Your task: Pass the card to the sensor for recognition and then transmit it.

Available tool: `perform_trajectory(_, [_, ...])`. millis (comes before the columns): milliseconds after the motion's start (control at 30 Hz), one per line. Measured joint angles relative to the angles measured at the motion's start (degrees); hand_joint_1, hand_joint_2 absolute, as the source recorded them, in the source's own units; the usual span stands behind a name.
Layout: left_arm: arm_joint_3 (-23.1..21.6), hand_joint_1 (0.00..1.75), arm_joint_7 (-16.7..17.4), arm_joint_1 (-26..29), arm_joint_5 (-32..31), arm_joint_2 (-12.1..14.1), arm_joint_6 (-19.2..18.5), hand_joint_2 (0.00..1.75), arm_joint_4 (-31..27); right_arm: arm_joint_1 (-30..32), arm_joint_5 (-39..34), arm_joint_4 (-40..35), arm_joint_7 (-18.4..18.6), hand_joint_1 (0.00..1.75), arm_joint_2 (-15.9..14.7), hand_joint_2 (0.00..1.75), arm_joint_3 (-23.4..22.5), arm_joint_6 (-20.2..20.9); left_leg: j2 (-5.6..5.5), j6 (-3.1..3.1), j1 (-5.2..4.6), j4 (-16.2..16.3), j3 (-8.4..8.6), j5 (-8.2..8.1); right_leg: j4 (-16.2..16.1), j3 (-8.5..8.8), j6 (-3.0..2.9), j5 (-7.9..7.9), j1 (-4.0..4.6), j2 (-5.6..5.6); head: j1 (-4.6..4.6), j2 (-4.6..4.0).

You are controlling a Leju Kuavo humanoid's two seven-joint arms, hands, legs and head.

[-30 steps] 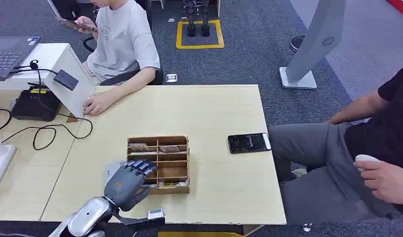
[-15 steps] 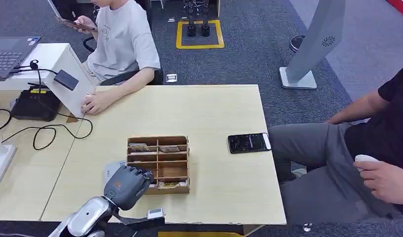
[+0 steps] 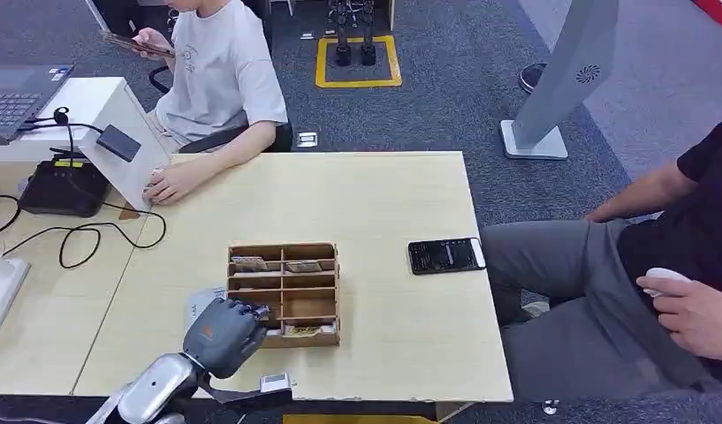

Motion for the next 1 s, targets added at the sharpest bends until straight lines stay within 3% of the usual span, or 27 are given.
perform_trajectory(633, [0.22, 0.00, -2.43, 0.64, 1.73, -0.07, 0.42, 1.75, -1.94, -0.02, 0.04, 0.00, 0.13, 0.00, 0.00, 1.75, -0.04, 0.13, 0.00, 0.00, 0.00, 0.00, 0.01, 0.00, 0.00, 0.00, 0.00, 0.00, 0.00, 0.00, 0.00, -0.02])
perform_trajectory(800, [1.42, 0.00, -0.40, 0.65, 1.27, 1.18, 2.58, 1.75, -3.43, -0.01, 0.02, 0.00, 0.11, 0.00, 0.00, 1.75, -0.11, 0.13, 0.00, 0.00, 0.00, 0.00, 0.01, 0.00, 0.00, 0.00, 0.00, 0.00, 0.00, 0.00, 0.00, -0.02])
perform_trajectory(1000, [5.79, 0.00, -0.09, 0.72, 2.10, 3.45, 2.27, 1.75, -5.38, 0.00, -0.04, 0.00, 0.07, 0.00, 0.00, 1.75, -0.89, 0.11, 0.00, -0.01, 0.01, 0.00, 0.01, 0.01, 0.03, 0.00, 0.00, 0.00, 0.00, 0.00, 0.00, 0.00])
